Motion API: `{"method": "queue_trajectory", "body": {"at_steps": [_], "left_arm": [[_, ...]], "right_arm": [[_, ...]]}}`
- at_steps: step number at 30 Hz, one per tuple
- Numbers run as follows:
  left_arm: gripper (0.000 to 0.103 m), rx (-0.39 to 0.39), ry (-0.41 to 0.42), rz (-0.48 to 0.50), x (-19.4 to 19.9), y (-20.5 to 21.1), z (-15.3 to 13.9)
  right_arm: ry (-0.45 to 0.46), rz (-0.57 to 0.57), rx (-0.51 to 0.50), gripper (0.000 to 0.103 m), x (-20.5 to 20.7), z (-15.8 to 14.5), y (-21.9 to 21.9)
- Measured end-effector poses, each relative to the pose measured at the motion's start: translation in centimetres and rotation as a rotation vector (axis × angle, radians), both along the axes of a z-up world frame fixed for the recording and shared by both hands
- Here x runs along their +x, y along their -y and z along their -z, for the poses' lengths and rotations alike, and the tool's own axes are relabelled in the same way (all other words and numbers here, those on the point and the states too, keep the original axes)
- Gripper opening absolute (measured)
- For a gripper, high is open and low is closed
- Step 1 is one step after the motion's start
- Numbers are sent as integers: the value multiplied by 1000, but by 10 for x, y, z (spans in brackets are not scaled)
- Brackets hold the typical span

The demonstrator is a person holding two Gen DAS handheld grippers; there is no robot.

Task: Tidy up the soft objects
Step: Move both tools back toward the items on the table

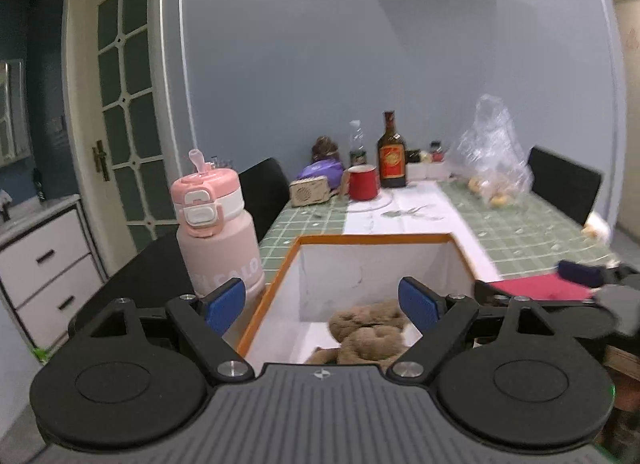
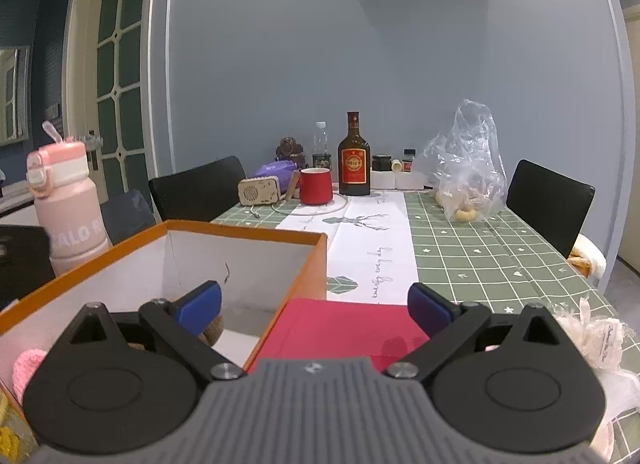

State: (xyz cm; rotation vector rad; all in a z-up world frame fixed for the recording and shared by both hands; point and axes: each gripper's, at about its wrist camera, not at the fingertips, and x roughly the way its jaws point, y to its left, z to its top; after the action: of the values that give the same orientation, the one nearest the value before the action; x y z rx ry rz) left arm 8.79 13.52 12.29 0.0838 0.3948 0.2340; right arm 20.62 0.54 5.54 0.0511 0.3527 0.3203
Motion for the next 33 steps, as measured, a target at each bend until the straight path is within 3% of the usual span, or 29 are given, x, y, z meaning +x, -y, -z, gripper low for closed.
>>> {"method": "queue_trajectory", "body": {"at_steps": [6,10,13,16,18,22,27,29,31,33], "left_arm": [[101,26,34,43,-28,15,-9],[101,82,57,47,-41,34,-21],[101,137,80,50,-50,53,-34],[101,163,105,68,-60,74,-44],[101,139,120,99,-66,85,-53],[101,-21,133,146,-75,95,-70],[101,-111,175,252,-88,119,-75],[101,-155,178,302,-85,131,-69],[101,-211,156,360,-78,142,-59],[101,-221,137,444,-72,154,-45]], "right_arm": [[25,-20,9,98,-8,-9,2],[55,-54,-11,98,-18,-24,8],[103,-58,16,98,-31,-38,22],[94,-47,56,98,-37,-50,41],[91,-32,71,98,-41,-55,57],[74,27,61,98,-42,-55,91],[28,111,50,99,-36,-39,142],[-24,181,36,100,-26,-29,163],[-134,277,23,100,-11,-16,183],[-197,348,40,100,1,0,202]]}}
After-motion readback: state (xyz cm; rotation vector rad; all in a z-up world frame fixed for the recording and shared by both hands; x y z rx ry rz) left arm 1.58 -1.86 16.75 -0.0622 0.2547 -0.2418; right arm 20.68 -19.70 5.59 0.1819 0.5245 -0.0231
